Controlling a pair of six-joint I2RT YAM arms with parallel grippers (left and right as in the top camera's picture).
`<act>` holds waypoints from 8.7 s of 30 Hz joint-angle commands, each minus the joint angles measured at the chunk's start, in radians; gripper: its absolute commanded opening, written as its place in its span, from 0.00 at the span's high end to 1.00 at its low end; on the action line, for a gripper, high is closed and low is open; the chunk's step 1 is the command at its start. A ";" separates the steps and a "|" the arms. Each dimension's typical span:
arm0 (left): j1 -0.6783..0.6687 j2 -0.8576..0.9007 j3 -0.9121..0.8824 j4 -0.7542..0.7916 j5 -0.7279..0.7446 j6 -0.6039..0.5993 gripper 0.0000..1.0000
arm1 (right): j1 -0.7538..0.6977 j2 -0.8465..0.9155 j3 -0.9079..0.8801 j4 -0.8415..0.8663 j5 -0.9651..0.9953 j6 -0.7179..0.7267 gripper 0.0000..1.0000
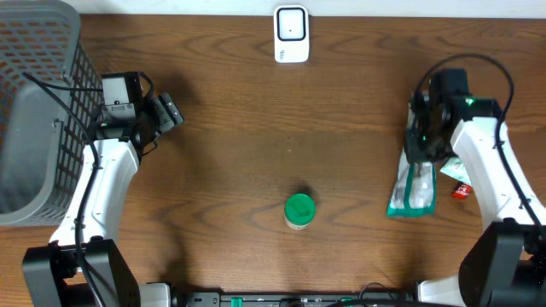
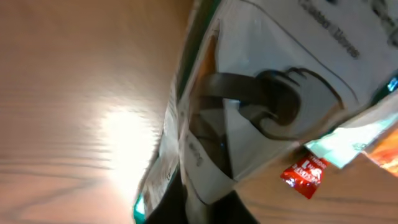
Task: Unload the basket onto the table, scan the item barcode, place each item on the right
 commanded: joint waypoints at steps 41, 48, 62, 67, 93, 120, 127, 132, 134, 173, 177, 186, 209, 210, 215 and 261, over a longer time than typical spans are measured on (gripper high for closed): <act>0.002 -0.001 0.011 0.001 -0.013 0.006 0.11 | 0.604 0.002 0.114 -0.108 -0.320 0.377 0.01; 0.002 -0.001 0.011 0.001 -0.013 0.006 0.11 | 0.744 0.002 0.013 -0.052 -0.275 0.509 0.01; 0.002 -0.001 0.011 0.001 -0.013 0.006 0.11 | 0.832 0.002 -0.080 0.039 -0.140 0.668 0.06; 0.002 -0.001 0.011 0.001 -0.013 0.006 0.11 | 0.832 0.002 -0.102 0.070 -0.147 0.690 0.10; 0.002 -0.001 0.011 -0.003 -0.013 0.006 0.11 | 0.871 0.002 -0.170 0.197 -0.135 0.737 0.16; 0.002 -0.001 0.011 -0.002 -0.013 0.006 0.11 | 0.512 -0.012 -0.120 0.146 -0.899 0.518 0.99; 0.002 -0.001 0.011 -0.003 -0.013 0.006 0.11 | 0.406 -0.012 -0.120 0.144 -1.127 0.516 0.99; 0.002 -0.001 0.011 -0.003 -0.013 0.006 0.11 | 0.402 -0.012 -0.120 0.143 -1.314 0.515 0.99; 0.002 -0.001 0.011 -0.003 -0.013 0.006 0.11 | 0.402 -0.012 -0.120 0.143 -1.387 0.515 0.99; 0.002 -0.001 0.011 -0.003 -0.013 0.006 0.11 | 0.272 -0.012 -0.120 -0.018 -1.542 0.602 0.99; 0.002 -0.001 0.011 -0.003 -0.013 0.006 0.11 | 0.266 -0.012 -0.120 -0.017 -1.542 0.602 0.99; 0.002 -0.001 0.011 -0.003 -0.013 0.006 0.11 | 0.261 -0.012 -0.120 -0.017 -1.553 0.621 0.99; 0.002 -0.001 0.011 -0.003 -0.013 0.006 0.11 | 0.258 -0.014 -0.120 0.356 -0.622 0.414 0.99; 0.002 -0.001 0.011 -0.003 -0.013 0.006 0.11 | 0.258 -0.014 -0.120 0.370 -0.591 0.402 0.99; 0.002 -0.001 0.011 -0.003 -0.013 0.006 0.11 | 0.278 -0.074 -0.113 0.372 -0.414 0.291 0.99; 0.002 -0.001 0.011 -0.003 -0.013 0.006 0.11 | 0.653 -0.036 -0.113 1.511 0.478 -0.409 0.99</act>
